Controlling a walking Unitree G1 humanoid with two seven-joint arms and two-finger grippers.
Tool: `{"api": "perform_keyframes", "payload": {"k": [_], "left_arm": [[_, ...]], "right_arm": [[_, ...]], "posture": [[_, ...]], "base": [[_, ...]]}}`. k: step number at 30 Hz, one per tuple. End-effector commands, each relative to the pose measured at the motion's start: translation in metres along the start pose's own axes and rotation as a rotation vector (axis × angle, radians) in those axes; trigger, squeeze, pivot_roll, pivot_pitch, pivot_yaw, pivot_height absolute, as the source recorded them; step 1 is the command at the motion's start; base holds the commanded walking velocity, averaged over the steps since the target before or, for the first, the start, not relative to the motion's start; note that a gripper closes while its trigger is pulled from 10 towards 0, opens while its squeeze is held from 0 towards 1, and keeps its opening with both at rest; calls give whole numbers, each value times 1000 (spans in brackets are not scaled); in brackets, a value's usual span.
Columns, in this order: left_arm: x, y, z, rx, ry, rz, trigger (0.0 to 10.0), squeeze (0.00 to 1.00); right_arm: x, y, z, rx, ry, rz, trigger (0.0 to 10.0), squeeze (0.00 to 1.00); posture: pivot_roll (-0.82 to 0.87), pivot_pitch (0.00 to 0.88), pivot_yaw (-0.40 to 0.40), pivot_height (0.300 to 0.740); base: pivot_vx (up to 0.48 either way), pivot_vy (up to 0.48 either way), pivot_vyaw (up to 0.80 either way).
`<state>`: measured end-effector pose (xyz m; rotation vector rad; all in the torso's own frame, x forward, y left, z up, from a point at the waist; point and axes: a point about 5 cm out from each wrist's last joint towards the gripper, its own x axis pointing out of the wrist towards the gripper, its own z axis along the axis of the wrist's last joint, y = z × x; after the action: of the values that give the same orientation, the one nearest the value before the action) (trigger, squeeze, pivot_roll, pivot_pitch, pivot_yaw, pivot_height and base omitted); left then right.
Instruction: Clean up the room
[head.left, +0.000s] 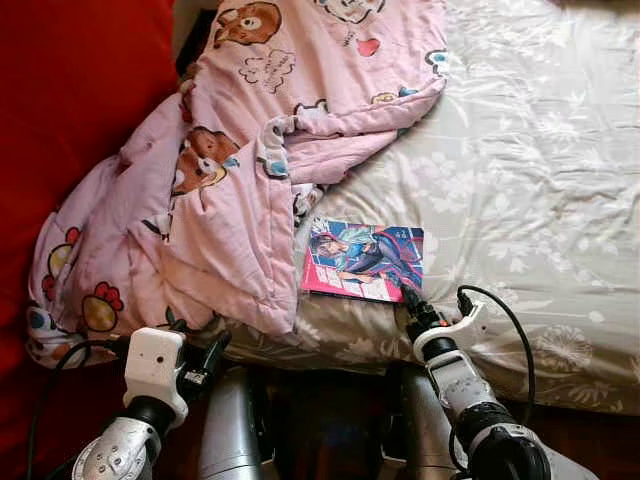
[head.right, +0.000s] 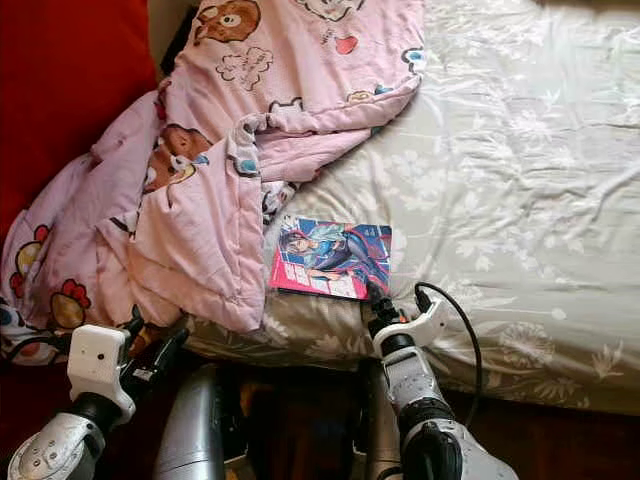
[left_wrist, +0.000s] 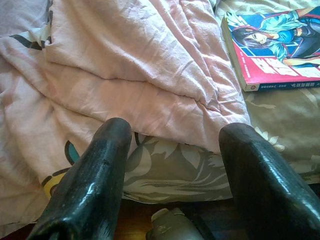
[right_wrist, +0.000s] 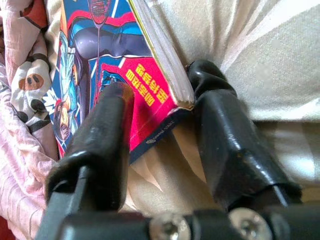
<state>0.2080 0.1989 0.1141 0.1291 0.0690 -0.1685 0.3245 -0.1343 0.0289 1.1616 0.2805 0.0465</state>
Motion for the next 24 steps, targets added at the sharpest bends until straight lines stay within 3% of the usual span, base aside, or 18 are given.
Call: {"api": "perform_keyframes", "payload": {"k": [1,15,24], "left_arm": [[-3,0,-6,16,38,11,10000,0],[7,1,-8,19,28,16,10000,0],[24,2,-9,20,5,31,10000,0]], "right_arm": [[-1,2,-30,44,121,-5,0,0],[1,9,-30,52,110,48,0,0],[9,24,-8,90,-11,162,0,0]], "posture": [[264,326,40,574],[258,295,33,574],[228,248,24,574]], "base": [[0,0,0],[0,0,0],[0,0,0]]}}
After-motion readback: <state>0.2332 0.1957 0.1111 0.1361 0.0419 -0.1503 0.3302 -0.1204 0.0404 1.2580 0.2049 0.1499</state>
